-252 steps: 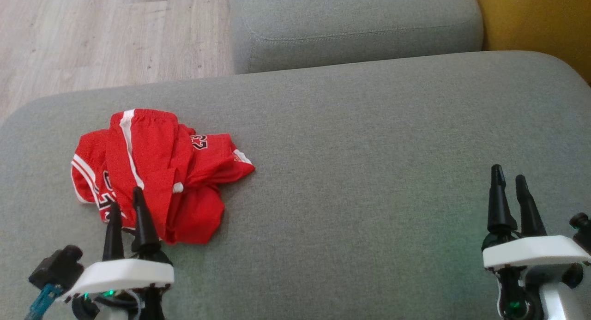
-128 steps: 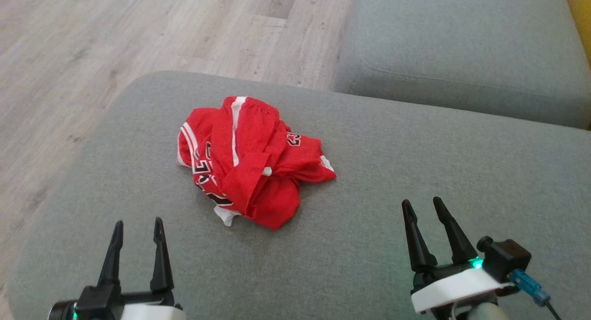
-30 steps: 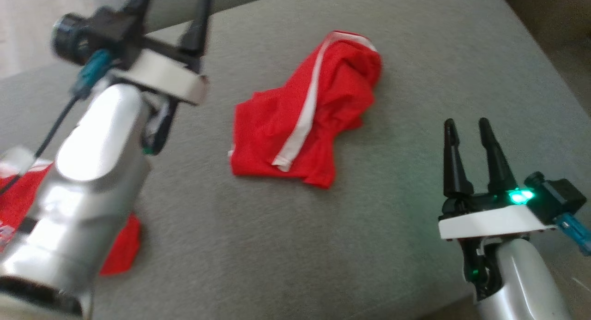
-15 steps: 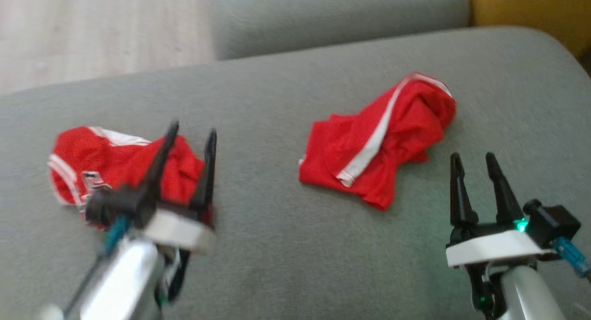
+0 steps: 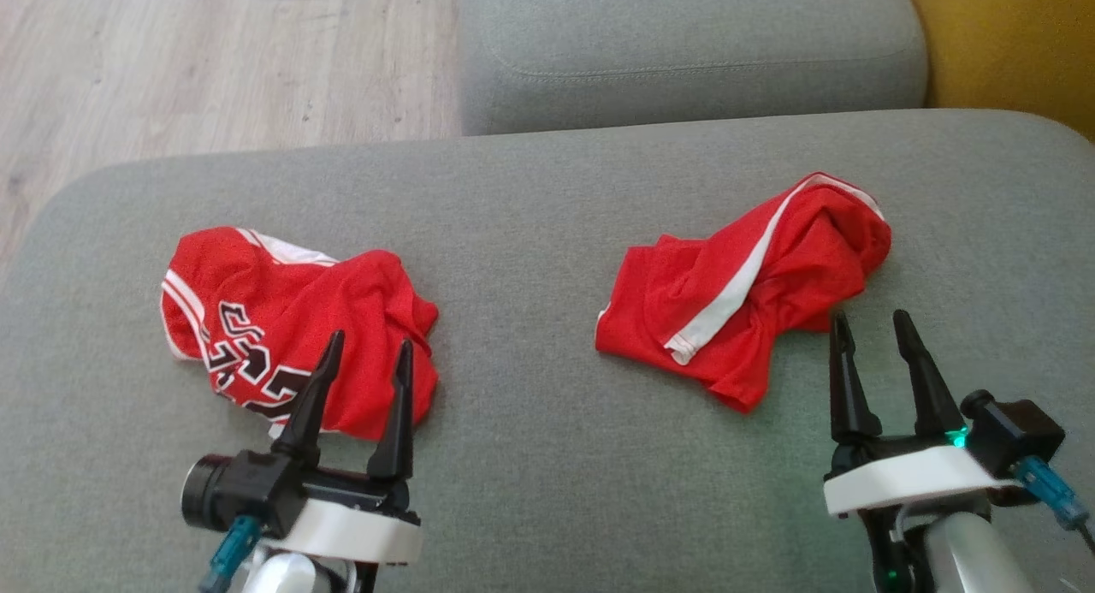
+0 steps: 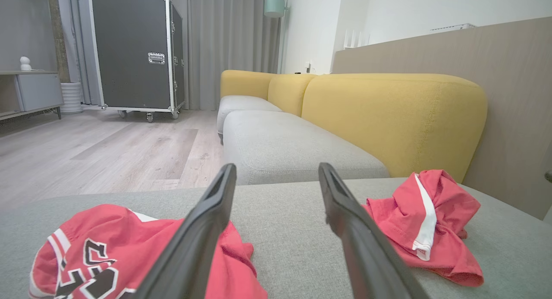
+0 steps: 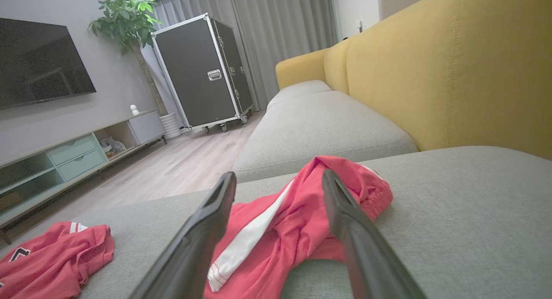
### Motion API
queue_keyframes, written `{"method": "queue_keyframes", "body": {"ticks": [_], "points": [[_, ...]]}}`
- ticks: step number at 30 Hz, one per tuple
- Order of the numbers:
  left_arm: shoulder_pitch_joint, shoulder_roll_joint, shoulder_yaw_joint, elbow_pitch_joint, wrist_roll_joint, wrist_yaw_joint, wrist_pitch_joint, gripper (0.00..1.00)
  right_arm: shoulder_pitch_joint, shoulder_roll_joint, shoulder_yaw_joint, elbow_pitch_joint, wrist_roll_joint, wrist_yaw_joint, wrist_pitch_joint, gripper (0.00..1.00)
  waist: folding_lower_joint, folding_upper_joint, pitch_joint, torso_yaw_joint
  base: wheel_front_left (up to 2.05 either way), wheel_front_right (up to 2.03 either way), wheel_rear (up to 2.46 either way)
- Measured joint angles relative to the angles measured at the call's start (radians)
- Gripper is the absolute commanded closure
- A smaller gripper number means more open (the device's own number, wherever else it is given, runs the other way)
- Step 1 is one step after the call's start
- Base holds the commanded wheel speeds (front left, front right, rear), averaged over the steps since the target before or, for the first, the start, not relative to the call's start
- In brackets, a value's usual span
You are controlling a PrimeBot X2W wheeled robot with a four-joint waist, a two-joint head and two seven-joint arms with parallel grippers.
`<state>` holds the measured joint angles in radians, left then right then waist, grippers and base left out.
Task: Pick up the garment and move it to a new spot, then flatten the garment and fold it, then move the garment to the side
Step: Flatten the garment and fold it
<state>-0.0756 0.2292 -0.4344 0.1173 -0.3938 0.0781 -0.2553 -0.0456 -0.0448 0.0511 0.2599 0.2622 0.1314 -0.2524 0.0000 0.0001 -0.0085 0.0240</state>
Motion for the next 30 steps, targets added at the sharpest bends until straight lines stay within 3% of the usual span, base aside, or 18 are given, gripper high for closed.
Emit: {"method": "queue_keyframes", "body": {"ticks": [7, 15, 24, 29, 30], "points": [[-0.004, -0.024, 0.02, 0.006, 0.036, -0.032, 0.0, 0.0, -0.029, 0.0, 0.043, 0.036, 0.001, 0.0, 0.0, 0.0, 0.0, 0.0, 0.03, 0.027, 0.0, 0.0, 0.0], [-0.032, -0.055, 0.043, 0.035, 0.071, -0.062, 0.0, 0.0, -0.168, 0.0, 0.099, 0.248, 0.029, 0.0, 0.0, 0.0, 0.0001, 0.0, 0.068, 0.079, 0.0, 0.0, 0.0], [-0.044, -0.086, 0.056, 0.056, 0.107, -0.088, 0.0, 0.0, -0.273, -0.002, 0.166, 0.54, 0.206, 0.0, 0.007, 0.0, 0.0001, 0.0, 0.095, 0.132, 0.0, 0.0, 0.0], [-0.044, -0.095, 0.076, 0.058, 0.122, -0.1, 0.0, 0.0, -0.343, -0.003, 0.219, 0.613, 0.285, 0.0, 0.006, 0.0, 0.0002, 0.0, 0.109, 0.146, 0.0, 0.0, 0.0], [-0.045, -0.097, 0.078, 0.058, 0.122, -0.103, 0.0, 0.0, -0.357, -0.004, 0.234, 0.625, 0.295, 0.0, 0.005, 0.05, 0.0001, 0.0, 0.112, 0.148, 0.0, 0.0, 0.0]]}}
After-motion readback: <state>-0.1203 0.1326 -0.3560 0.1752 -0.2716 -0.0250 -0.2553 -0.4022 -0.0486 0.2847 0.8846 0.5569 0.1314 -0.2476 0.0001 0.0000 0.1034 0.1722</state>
